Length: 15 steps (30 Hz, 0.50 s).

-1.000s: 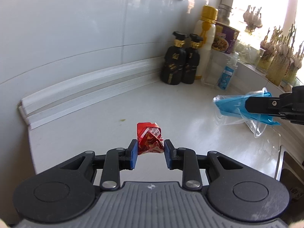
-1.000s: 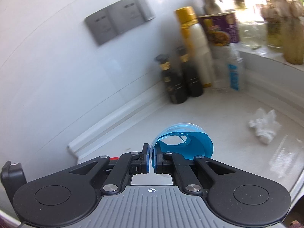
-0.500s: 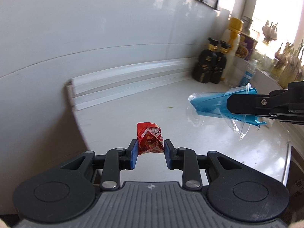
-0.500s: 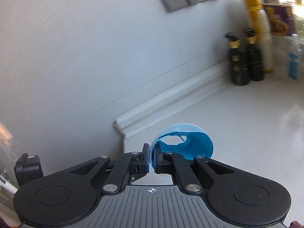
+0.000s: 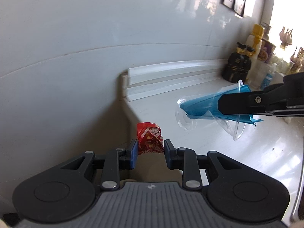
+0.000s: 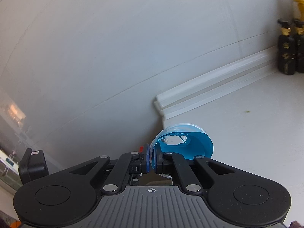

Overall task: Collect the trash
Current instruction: 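Carry the red wrapper and blue cup over the cream bin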

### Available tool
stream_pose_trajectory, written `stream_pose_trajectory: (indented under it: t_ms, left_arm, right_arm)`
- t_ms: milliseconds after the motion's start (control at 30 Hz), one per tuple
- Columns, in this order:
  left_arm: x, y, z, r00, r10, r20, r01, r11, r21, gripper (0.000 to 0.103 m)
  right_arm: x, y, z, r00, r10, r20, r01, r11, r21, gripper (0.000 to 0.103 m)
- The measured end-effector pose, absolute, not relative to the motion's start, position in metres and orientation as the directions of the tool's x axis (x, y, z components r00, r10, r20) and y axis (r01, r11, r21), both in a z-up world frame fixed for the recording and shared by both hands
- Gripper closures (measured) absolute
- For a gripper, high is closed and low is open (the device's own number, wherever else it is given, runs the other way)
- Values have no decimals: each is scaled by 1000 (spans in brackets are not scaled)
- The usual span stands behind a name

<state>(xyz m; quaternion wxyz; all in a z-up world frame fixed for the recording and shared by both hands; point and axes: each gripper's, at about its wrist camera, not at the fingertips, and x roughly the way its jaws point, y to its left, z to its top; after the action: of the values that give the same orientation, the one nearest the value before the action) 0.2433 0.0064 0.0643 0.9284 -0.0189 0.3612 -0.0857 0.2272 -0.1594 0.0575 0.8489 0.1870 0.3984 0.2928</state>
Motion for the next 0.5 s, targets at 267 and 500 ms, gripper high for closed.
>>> stream_pose_trajectory:
  t_ms: [267, 500]
  left_arm:
    - [231, 45, 42, 715, -151, -683, 92, 988, -122, 77]
    - [223, 80, 9, 679, -136, -722, 19, 986, -168, 77]
  right_arm:
    - [220, -119, 45, 450, 689, -569, -389, 724, 570, 99]
    - [213, -87, 28, 390, 693, -606, -425, 720, 549, 100]
